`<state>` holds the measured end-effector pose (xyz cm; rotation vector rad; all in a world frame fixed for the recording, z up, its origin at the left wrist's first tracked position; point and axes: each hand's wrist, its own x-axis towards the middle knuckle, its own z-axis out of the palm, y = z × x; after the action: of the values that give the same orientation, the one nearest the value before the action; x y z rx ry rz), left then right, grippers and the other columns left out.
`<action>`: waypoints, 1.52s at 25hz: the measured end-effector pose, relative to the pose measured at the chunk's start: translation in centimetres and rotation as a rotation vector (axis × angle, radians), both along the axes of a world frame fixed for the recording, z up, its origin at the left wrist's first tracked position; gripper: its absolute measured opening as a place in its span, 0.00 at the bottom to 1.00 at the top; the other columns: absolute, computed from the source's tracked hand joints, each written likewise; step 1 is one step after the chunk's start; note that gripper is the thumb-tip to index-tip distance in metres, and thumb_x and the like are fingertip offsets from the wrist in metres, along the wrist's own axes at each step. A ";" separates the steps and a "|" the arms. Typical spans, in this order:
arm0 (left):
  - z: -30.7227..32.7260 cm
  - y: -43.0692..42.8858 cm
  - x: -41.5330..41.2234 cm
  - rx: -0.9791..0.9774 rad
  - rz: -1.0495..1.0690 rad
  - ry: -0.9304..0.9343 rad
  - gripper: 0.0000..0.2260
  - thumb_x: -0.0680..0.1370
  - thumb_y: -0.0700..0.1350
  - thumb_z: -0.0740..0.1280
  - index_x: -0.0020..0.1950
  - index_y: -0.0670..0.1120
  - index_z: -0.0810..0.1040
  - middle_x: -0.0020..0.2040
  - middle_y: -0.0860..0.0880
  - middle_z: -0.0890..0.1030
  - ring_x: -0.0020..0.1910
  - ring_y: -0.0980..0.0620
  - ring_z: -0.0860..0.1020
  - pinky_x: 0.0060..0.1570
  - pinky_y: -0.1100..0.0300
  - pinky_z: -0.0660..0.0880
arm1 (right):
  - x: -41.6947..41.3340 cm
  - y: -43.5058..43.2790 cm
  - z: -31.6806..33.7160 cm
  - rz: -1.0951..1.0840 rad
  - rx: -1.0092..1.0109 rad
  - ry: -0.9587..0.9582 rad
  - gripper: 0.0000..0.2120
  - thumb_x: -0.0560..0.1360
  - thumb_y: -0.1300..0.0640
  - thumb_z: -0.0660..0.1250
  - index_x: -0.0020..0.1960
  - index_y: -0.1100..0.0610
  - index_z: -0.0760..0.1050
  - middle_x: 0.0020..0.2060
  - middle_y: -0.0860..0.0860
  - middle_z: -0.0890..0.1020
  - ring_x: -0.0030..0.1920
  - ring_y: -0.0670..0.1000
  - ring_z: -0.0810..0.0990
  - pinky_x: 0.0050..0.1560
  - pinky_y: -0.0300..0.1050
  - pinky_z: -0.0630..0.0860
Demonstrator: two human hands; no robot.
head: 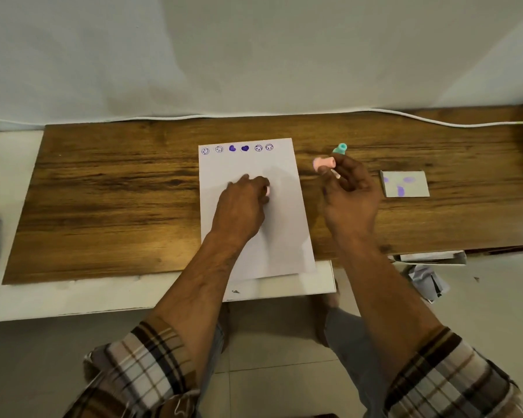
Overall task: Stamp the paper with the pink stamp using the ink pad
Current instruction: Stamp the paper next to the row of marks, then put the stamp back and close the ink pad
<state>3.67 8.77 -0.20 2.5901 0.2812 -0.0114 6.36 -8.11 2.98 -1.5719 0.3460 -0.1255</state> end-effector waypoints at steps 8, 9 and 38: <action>2.4 -1.0 -1.4 -0.503 0.203 -0.023 0.14 0.76 0.48 0.75 0.61 0.53 0.83 0.58 0.54 0.84 0.54 0.56 0.82 0.62 0.58 0.75 | -3.8 -1.6 0.8 -0.024 0.099 0.145 0.15 0.74 0.58 0.78 0.60 0.47 0.85 0.49 0.36 0.88 0.53 0.37 0.85 0.50 0.38 0.83; 2.7 -1.3 -2.2 -0.585 0.218 -0.015 0.13 0.75 0.49 0.76 0.60 0.55 0.83 0.55 0.57 0.84 0.51 0.58 0.82 0.60 0.59 0.76 | -4.4 -1.5 0.6 -0.028 0.132 0.178 0.15 0.73 0.56 0.79 0.58 0.44 0.86 0.50 0.36 0.87 0.54 0.40 0.85 0.52 0.42 0.82; 2.7 -1.7 -3.5 -1.060 0.316 -0.037 0.15 0.72 0.45 0.78 0.58 0.47 0.86 0.55 0.53 0.87 0.55 0.52 0.84 0.59 0.48 0.80 | -3.3 -0.2 -0.1 0.326 -0.023 0.182 0.10 0.67 0.43 0.77 0.49 0.40 0.85 0.44 0.35 0.88 0.48 0.36 0.85 0.37 0.28 0.79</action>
<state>0.13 7.05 2.52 1.4796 0.5006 0.0009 3.11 -8.28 2.86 -1.6452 0.2254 0.2679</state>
